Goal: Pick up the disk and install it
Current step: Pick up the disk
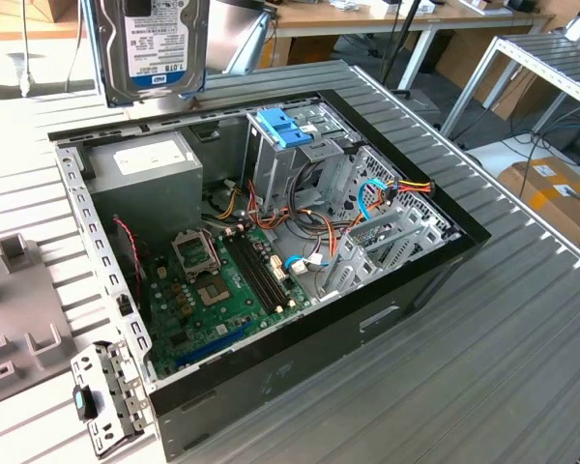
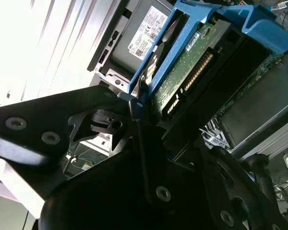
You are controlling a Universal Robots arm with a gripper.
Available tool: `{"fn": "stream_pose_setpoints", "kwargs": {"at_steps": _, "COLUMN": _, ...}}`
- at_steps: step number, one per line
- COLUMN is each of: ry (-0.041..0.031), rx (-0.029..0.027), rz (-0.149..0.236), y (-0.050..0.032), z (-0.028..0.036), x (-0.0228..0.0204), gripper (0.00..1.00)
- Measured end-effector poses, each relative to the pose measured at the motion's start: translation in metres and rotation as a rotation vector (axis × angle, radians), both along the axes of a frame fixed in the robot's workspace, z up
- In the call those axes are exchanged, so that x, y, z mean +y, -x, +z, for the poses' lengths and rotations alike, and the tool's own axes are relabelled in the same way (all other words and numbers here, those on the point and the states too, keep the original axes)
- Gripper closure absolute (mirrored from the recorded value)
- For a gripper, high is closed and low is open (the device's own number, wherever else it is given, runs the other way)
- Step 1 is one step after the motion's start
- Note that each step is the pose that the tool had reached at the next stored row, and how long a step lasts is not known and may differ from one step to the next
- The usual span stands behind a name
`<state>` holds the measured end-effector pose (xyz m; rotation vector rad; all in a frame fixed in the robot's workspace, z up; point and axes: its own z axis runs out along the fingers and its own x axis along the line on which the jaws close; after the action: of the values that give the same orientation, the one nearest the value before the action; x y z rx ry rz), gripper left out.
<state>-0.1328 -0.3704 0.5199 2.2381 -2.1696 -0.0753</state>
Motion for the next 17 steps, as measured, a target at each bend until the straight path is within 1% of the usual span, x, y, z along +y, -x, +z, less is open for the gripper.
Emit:
{"fn": "stream_pose_setpoints", "kwargs": {"at_steps": 7, "ry": 0.0, "rx": 0.0, "rz": 0.0, "y": -0.0025, "z": 0.0, "x": -0.004, "gripper": 0.64}}
{"fn": "stream_pose_setpoints", "kwargs": {"at_steps": 12, "ry": 0.0, "rx": -0.0001, "rz": 0.0, "y": -0.0048, "z": 0.0, "x": -0.0079, "gripper": 0.64}}
{"fn": "stream_pose_setpoints", "kwargs": {"at_steps": 17, "ry": 0.0, "rx": 0.0, "rz": 0.0, "y": -0.0064, "z": 0.0, "x": -0.0109, "gripper": 0.64}}
